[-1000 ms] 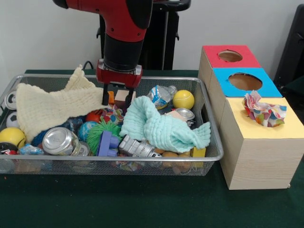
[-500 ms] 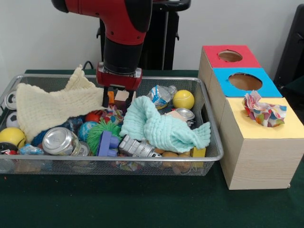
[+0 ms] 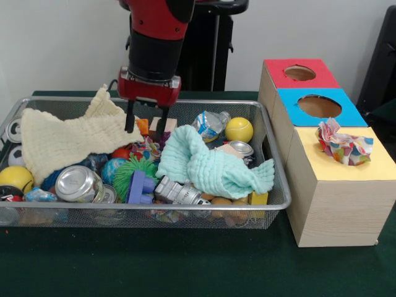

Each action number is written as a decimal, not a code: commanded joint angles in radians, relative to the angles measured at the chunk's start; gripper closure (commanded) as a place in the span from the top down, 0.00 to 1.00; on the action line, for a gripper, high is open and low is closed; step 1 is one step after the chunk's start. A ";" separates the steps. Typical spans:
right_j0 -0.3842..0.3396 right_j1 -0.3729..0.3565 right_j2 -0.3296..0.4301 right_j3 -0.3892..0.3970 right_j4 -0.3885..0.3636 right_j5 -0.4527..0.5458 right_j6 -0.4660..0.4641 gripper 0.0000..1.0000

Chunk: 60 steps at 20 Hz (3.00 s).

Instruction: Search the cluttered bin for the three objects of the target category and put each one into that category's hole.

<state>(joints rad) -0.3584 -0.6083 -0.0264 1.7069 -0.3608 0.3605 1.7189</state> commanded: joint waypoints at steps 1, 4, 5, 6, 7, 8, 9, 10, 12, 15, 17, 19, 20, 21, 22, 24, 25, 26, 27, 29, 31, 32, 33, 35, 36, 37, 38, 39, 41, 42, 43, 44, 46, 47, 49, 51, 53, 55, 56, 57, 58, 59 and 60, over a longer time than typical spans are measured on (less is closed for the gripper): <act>-0.014 -0.094 0.047 -0.043 0.003 0.152 -0.019 1.00; -0.022 -0.086 0.063 -0.049 0.002 0.149 -0.017 1.00; -0.025 -0.080 0.066 -0.048 -0.001 0.137 -0.013 1.00; -0.028 -0.074 0.070 -0.047 -0.004 0.126 -0.009 1.00; -0.030 -0.069 0.072 -0.043 -0.006 0.114 -0.003 1.00; -0.034 -0.059 0.078 -0.039 -0.006 0.102 0.001 1.00; -0.038 -0.047 0.082 -0.033 -0.007 0.085 0.007 1.00; -0.043 -0.036 0.086 -0.028 -0.009 0.068 0.013 1.00; -0.048 -0.009 0.091 -0.018 -0.011 0.026 0.033 1.00; -0.055 0.019 0.102 -0.019 -0.019 -0.015 0.042 1.00; -0.057 0.032 0.107 -0.032 -0.021 -0.022 0.041 1.00; -0.057 0.041 0.105 -0.038 -0.021 -0.025 0.044 1.00; -0.057 0.046 0.104 -0.039 -0.020 -0.028 0.047 1.00; -0.056 0.050 0.102 -0.036 -0.019 -0.032 0.053 1.00; -0.055 0.058 0.101 -0.030 -0.015 -0.037 0.061 1.00; -0.047 0.072 0.095 -0.024 -0.012 -0.059 0.081 1.00; -0.041 0.074 0.092 -0.016 -0.008 -0.066 0.092 1.00; -0.034 0.077 0.088 -0.011 -0.006 -0.076 0.104 1.00; -0.027 0.077 0.083 -0.004 -0.002 -0.084 0.116 1.00; -0.009 0.068 0.075 0.006 0.006 -0.086 0.131 1.00; 0.002 0.058 0.072 0.011 0.014 -0.078 0.136 1.00; 0.004 0.054 0.073 0.010 0.017 -0.070 0.132 1.00; 0.005 0.047 0.075 0.008 0.019 -0.060 0.125 1.00; 0.003 0.044 0.080 0.000 0.021 -0.043 0.111 1.00; 0.005 0.045 0.079 -0.003 0.022 -0.042 0.111 1.00; 0.007 0.048 0.081 -0.003 0.024 -0.044 0.113 1.00; 0.009 0.050 0.082 -0.002 0.026 -0.046 0.115 1.00; 0.011 0.049 0.082 0.000 0.029 -0.045 0.118 1.00; 0.016 0.042 0.082 0.004 0.032 -0.042 0.120 1.00; 0.011 0.045 0.088 0.003 0.032 -0.042 0.113 1.00; 0.004 0.050 0.092 0.005 0.029 -0.049 0.108 1.00; -0.006 0.065 0.099 -0.004 0.022 -0.059 0.096 1.00; -0.019 0.089 0.096 -0.023 0.001 -0.072 0.075 1.00; -0.030 0.099 0.101 -0.032 -0.005 -0.072 0.063 1.00; -0.041 0.121 0.110 -0.049 -0.012 -0.079 0.052 1.00; -0.041 0.146 0.112 -0.069 -0.014 -0.093 0.055 1.00; -0.042 0.170 0.110 -0.083 -0.016 -0.107 0.061 1.00; -0.038 0.188 0.098 -0.096 -0.017 -0.111 0.068 1.00; -0.037 0.197 0.092 -0.099 -0.016 -0.117 0.074 1.00; -0.041 0.204 0.095 -0.098 -0.016 -0.126 0.076 1.00; -0.039 0.213 0.090 -0.103 -0.017 -0.128 0.077 1.00; -0.040 0.222 0.092 -0.106 -0.013 -0.122 0.075 1.00; -0.043 0.233 0.094 -0.106 -0.009 -0.119 0.075 1.00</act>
<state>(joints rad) -0.3855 -0.4621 -0.0098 1.6666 -0.3575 0.2814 1.7189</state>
